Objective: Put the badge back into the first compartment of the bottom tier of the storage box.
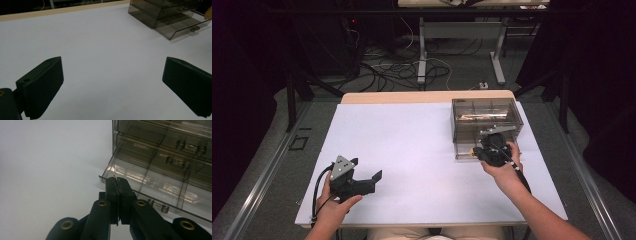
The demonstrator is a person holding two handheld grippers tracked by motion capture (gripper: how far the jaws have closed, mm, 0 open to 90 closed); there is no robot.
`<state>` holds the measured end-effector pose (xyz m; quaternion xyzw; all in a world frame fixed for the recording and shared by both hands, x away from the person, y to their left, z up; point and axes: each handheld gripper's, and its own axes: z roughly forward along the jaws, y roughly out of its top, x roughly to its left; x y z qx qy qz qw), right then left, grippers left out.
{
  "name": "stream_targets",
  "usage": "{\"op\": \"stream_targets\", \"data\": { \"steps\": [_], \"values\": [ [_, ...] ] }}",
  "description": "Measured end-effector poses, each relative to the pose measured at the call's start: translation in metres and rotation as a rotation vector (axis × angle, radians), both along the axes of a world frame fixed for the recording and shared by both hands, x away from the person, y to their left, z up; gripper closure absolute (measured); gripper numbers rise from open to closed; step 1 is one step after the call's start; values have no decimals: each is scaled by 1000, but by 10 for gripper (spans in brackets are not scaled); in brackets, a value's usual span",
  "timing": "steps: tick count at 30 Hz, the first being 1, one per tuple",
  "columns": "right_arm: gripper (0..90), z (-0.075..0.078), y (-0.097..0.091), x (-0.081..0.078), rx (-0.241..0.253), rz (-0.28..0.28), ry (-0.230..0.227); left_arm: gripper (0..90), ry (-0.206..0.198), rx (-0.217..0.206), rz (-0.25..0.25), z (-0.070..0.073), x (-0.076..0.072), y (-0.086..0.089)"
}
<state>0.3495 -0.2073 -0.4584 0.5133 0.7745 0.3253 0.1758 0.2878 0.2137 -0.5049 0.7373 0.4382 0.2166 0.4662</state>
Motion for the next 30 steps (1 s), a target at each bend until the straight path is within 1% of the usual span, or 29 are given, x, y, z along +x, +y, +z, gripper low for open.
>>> {"op": "stream_targets", "data": {
  "steps": [3, 4, 5, 13, 18, 22, 25, 26, 27, 30],
  "values": [
    [889, 0, 1, 3, -17, 1, 0, 38, 0, 0, 0, 0, 0, 0],
    [889, 0, 1, 5, -14, 0, 5, 38, 0, -1, 0, 0, 0, 0],
    [889, 0, 1, 6, -23, 3, 0, 38, 0, 0, 0, 0, 0, 0],
    [889, -1, 0, 17, -31, -14, 9, 39, 0, 1, -1, 0, 0, 0],
    [890, -4, 0, 25, -33, -28, 14, 39, 1, -1, 0, 0, 0, 0],
    [890, -8, 0, 31, -49, -33, 19, 39, 2, 1, -1, 0, 0, 0],
    [890, -10, 2, 35, -51, -43, 27, 39, -2, 2, -3, 0, 0, 0],
    [889, -10, 2, 37, -63, -43, 26, 39, 2, 2, -1, 0, 0, 0],
    [890, -11, 3, 38, -56, -46, 28, 39, 2, 1, -1, 0, 0, 0],
    [889, -13, 3, 41, -65, -52, 34, 39, 1, 1, -1, 0, 0, 0]
  ]
}}
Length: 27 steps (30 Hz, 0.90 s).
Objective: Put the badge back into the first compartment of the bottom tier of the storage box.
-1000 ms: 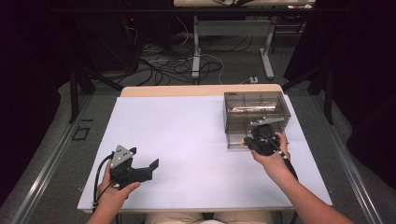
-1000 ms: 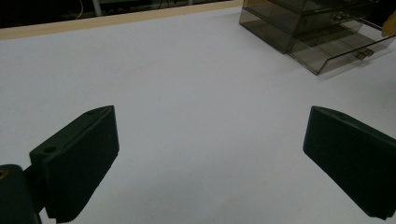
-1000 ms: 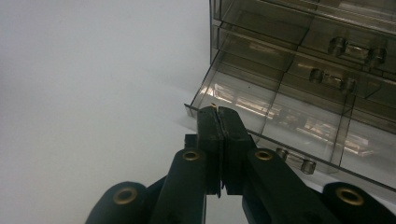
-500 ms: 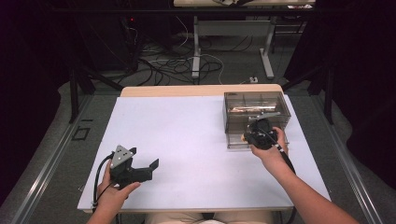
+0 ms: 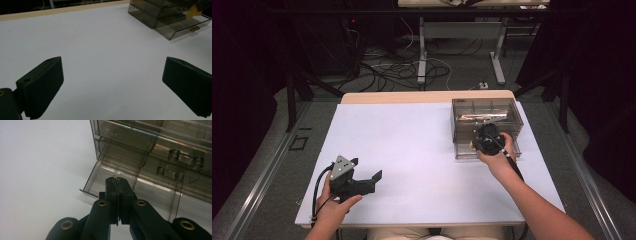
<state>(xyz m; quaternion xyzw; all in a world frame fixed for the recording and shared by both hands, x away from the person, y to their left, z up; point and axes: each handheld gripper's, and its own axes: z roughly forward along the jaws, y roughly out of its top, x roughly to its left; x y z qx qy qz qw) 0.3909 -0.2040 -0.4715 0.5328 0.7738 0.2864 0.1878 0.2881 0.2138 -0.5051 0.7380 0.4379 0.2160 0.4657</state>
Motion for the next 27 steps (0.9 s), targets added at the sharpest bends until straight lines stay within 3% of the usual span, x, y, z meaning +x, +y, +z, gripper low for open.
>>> {"op": "stream_targets", "data": {
  "steps": [27],
  "values": [
    [889, -16, -2, 25, -27, -57, 48, 39, 1, -1, -1, -1, 1, 0]
  ]
}}
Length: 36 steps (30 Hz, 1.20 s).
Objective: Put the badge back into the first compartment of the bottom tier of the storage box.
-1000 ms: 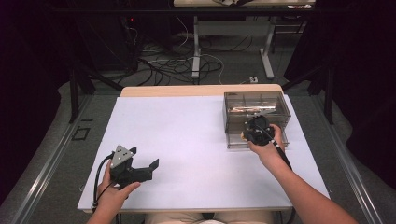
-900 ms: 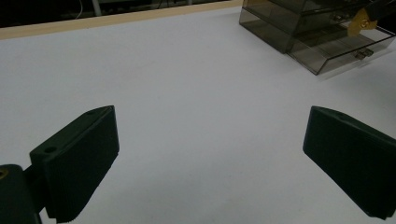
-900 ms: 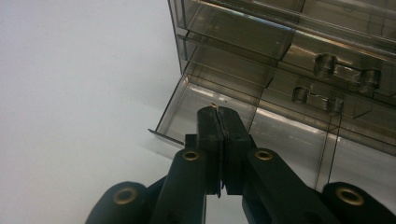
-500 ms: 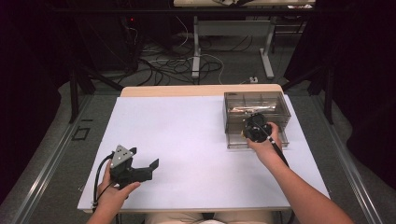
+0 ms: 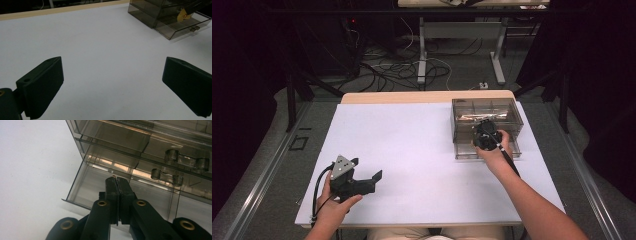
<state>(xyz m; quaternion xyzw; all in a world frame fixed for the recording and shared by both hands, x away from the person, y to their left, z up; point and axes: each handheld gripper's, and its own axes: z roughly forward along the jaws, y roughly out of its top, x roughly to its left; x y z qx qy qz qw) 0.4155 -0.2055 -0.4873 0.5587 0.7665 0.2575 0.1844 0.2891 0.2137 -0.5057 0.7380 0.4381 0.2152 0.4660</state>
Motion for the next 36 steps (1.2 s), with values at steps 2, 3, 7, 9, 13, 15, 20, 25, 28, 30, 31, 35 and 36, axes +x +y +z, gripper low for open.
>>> {"op": "stream_targets", "data": {
  "steps": [2, 3, 7, 9, 13, 15, 20, 25, 28, 30, 31, 35, 36],
  "values": [
    [889, -1, 0, 1, 3, -2, 7, 39, 0, 0, 0, 0, 0, 0],
    [889, -1, 1, 1, 5, -10, 10, 39, 0, 0, 0, 0, 0, 0],
    [888, -3, 1, 4, 1, -11, 13, 39, 0, 1, -2, 0, 0, 0],
    [888, -4, 0, 5, -8, -10, 14, 39, 1, 1, 0, 0, 0, 0],
    [889, -6, 0, 7, -11, -15, 18, 40, 2, 0, 2, 0, 0, 0],
    [888, -7, 0, 8, -11, -20, 19, 40, 2, 0, 1, 0, 0, 0],
    [887, -9, 1, 9, -23, -18, 31, 40, 3, 0, 1, 0, 0, 0],
    [887, -10, 2, 10, -24, -20, 29, 40, 3, -1, 0, 0, 0, 0],
    [885, -10, 2, 10, -25, -20, 29, 39, 2, 0, 0, 0, 0, 0],
    [882, -11, 2, 10, -16, -18, 15, 40, 1, 0, 0, 0, 0, 0],
    [876, -10, 2, 9, -26, -19, 23, 40, 1, 0, 0, 0, 0, 0],
    [842, -9, 2, 9, -24, -12, 23, 40, 2, 0, 0, 0, 0, 0],
    [826, -9, 3, 9, -17, -13, 22, 40, 2, 0, 0, 0, 0, 0]
  ]
}}
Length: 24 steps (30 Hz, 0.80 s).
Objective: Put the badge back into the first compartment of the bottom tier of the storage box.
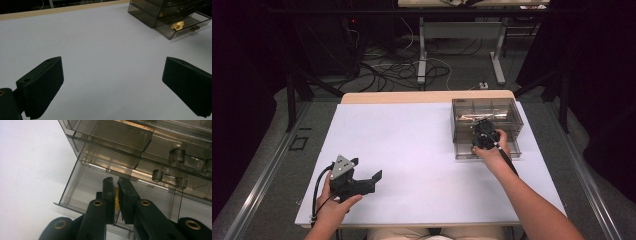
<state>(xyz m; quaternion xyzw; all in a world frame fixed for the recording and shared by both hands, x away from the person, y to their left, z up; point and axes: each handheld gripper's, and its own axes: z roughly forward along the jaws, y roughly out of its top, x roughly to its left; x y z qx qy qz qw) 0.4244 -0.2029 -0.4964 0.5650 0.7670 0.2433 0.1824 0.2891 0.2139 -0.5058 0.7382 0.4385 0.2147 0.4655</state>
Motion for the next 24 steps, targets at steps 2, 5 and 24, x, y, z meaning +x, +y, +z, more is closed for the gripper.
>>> {"op": "stream_targets", "data": {
  "steps": [2, 5, 24],
  "values": [
    [800, 0, 0, 0, 7, 0, -6, 39, 0, 0, 0, 0, 0, 0],
    [748, 1, -1, 0, 14, 1, -10, 40, -2, 0, -1, 0, 0, 0],
    [435, 4, -2, -4, 72, -1, -13, 40, -1, -1, 1, 1, 2, -1]
  ]
}}
